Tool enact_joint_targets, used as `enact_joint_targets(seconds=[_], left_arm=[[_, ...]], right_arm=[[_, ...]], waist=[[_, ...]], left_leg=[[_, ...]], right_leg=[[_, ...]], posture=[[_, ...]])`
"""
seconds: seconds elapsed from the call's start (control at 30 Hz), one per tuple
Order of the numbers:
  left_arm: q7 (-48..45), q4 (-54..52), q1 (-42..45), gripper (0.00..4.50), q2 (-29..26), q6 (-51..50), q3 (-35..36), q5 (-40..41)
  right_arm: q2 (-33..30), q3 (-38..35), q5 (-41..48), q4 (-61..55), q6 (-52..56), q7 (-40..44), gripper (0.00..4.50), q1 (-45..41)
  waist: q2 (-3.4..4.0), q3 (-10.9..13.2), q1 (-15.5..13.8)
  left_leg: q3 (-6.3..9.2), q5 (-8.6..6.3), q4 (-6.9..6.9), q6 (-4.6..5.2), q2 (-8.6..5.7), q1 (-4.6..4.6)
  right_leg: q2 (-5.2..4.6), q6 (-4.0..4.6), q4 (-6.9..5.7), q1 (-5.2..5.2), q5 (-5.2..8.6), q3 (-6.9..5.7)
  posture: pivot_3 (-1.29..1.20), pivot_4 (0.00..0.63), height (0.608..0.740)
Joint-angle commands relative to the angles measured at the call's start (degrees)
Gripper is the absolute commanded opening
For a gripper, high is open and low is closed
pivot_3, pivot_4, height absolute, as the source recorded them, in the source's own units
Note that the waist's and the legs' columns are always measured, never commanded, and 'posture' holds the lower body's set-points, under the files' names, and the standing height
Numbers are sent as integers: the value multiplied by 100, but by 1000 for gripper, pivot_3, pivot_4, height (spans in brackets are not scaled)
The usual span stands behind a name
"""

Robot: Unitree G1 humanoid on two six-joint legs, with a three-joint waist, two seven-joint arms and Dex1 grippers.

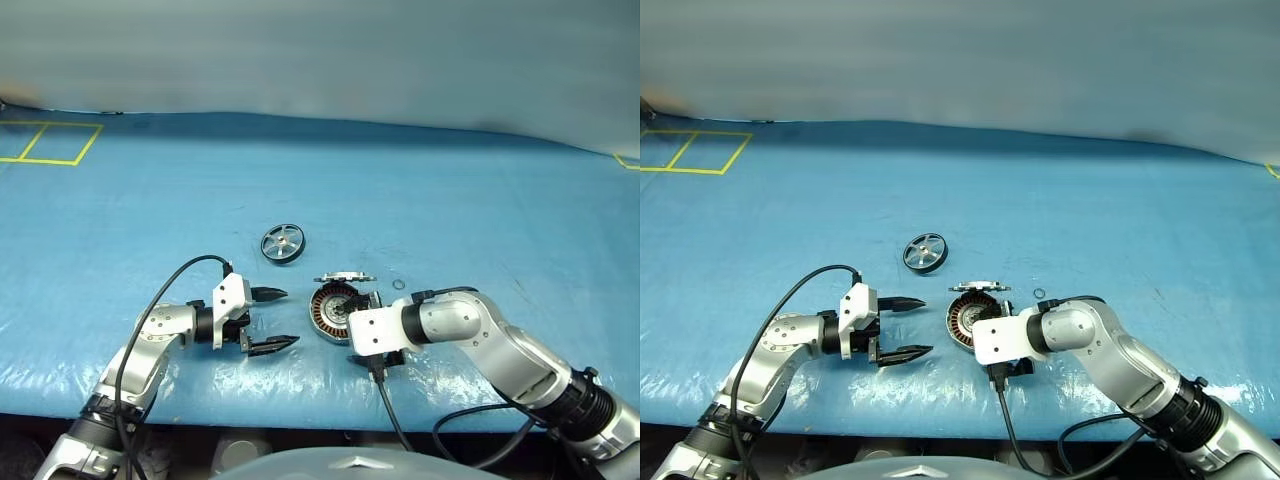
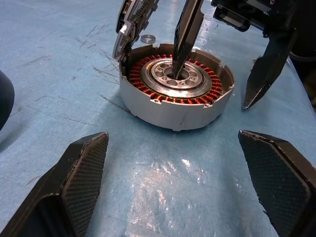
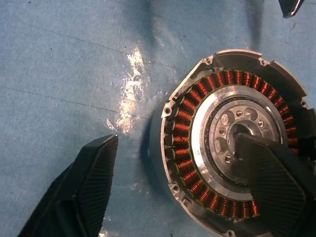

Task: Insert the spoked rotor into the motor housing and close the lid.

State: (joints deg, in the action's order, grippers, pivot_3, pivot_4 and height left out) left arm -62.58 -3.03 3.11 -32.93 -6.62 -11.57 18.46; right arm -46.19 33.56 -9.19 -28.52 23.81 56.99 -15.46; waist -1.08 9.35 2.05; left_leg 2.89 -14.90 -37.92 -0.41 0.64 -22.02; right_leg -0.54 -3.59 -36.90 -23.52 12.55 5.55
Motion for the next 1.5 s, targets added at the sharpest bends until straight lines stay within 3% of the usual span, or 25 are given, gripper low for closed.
enact_joint_targets(seconds=[0.03, 0.13, 1.5], left_arm=[[-25, -173, 31, 4500, 11, 119, 69, 5], [-29, -195, 14, 4500, 7, 142, 55, -11], [-107, -348, -134, 4500, 11, 240, -1, -114]], right_arm=[[45, 68, -275, 201, 145, -18, 2908, 47], [212, 45, -258, 182, 348, -23, 2098, 74], [415, -139, -813, 758, 294, -154, 2100, -220]], waist=[[-1, -1, -3], [-6, -4, 2], [-14, -13, 3]], left_leg=[[0, 0, 0, 0, -1, 0], [0, 0, -1, 0, -1, 2], [-2, 1, -7, 0, 0, 24]], right_leg=[[-1, 0, 0, 0, 0, 0], [-1, 0, 0, 2, 0, 0], [-4, -1, -4, 19, -2, 1]], posture=[[0, 150, 740], [0, 150, 740], [0, 150, 740]])
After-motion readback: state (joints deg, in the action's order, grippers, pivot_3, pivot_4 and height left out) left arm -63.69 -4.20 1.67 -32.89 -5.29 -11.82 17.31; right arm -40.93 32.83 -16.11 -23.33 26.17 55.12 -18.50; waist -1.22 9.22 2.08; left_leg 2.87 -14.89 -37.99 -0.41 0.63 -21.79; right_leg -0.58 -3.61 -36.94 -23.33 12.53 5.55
